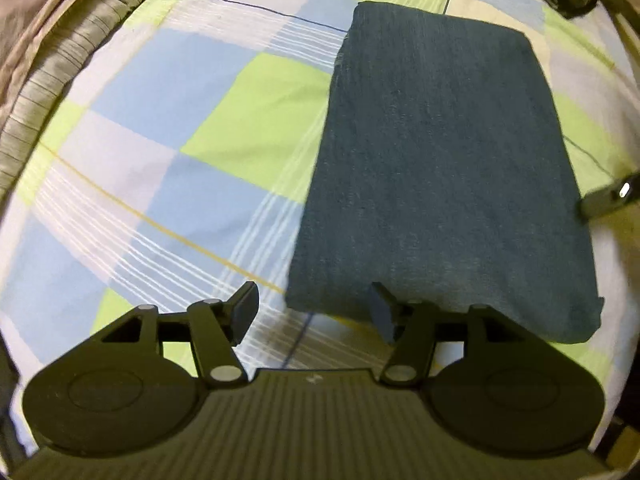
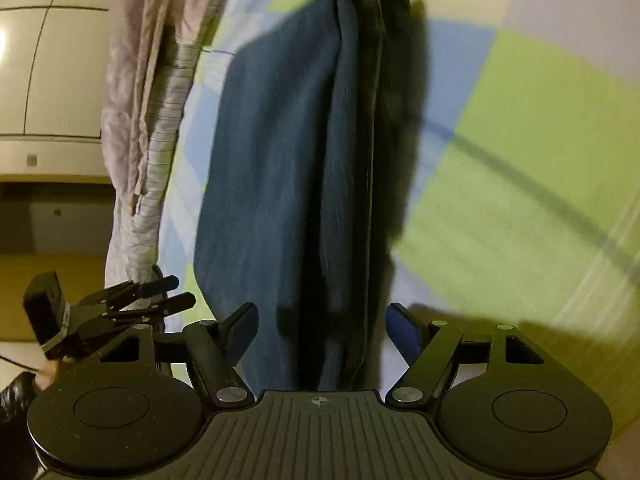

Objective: Fold clothes

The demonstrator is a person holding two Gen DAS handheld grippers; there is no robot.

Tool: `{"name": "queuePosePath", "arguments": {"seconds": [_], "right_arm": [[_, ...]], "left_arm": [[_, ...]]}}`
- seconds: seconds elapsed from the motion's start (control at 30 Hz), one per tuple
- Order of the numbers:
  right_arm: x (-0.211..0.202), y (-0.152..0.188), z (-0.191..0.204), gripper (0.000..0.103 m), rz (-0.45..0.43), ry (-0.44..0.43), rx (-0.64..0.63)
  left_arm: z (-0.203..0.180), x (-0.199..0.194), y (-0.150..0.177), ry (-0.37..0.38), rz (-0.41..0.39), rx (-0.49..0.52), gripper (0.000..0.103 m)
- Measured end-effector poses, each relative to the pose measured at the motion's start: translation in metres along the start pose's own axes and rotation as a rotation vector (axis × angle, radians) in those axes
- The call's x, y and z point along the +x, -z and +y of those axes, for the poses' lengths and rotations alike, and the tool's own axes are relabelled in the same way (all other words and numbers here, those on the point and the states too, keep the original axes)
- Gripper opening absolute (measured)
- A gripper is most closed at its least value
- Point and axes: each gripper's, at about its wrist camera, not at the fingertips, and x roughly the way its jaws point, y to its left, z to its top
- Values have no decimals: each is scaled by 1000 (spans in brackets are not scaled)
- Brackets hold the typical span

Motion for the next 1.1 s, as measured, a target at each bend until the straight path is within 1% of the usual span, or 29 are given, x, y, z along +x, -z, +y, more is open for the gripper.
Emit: {"name": "queuePosePath", "arguments": {"seconds": [0.07,0.13,0.27,0.33,0.37,0.4,0.47,0.53,0.6,0.67,0.7,0.73,0.83,0.9,0.97,1.03,1.07,1.1], "right_arm": [[10,10,2,73,-4,3,-6],[20,18,7,73,-29,12,-21],[32,28,12,73,-97,48,-3],[31,32,16,57,-107,81,-22],[29,32,15,45,-101,89,-28],[27,32,15,39,-94,96,-33],[24,29,12,30,-78,91,-21],[24,24,14,24,-58,92,-40],[20,21,13,16,-39,85,-57],[20,15,18,13,-16,89,-74],[19,11,22,13,-1,85,-77],[13,3,25,12,12,99,-99],[-8,-21,34,12,53,142,-164],[-36,-46,33,12,84,208,-233],[-64,-75,33,11,117,301,-334],[-85,-103,30,11,162,386,-434],[-93,-117,29,8,173,429,-477],[-98,-128,28,8,184,462,-524]], "left_arm": [[0,1,1,15,-31,15,58],[-2,8,-1,27,-49,44,58],[-5,17,-2,53,-71,83,58],[-7,20,-3,57,-75,80,58],[-8,21,-3,60,-76,78,58],[-9,23,-3,62,-78,76,58],[-10,22,-2,56,-78,74,58],[-13,19,-1,48,-78,72,58],[-15,17,-2,47,-73,68,58],[-18,16,-4,48,-60,66,58],[-20,16,-5,64,-42,65,57],[-23,14,-6,90,-26,64,54],[-49,3,-7,207,-7,75,48],[-77,-7,-4,300,-15,91,45],[-108,-13,-2,385,-20,101,44],[-132,-15,-4,414,-29,139,44],[-145,-16,-5,428,-34,160,44],[-149,-16,-8,425,-41,169,45]]}}
